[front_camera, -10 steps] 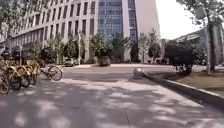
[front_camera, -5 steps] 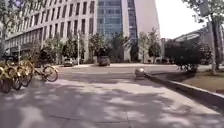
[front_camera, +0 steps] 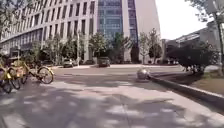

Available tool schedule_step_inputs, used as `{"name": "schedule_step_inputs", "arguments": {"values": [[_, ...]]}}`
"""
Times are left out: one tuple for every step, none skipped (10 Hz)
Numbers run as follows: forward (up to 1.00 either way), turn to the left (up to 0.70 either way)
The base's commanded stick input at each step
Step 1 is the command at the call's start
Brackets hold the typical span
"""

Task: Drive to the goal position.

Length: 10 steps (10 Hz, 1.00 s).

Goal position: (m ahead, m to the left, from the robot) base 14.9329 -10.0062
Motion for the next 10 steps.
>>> {"name": "schedule_step_inputs", "arguments": {"values": [[0.70, 0.00], [0.70, 0.00], [0.70, 0.00], [0.70, 0.00], [0.70, 0.00], [0.70, 0.00], [0.70, 0.00], [0.70, 0.00], [0.70, 0.00], [0.70, 0.00]]}}
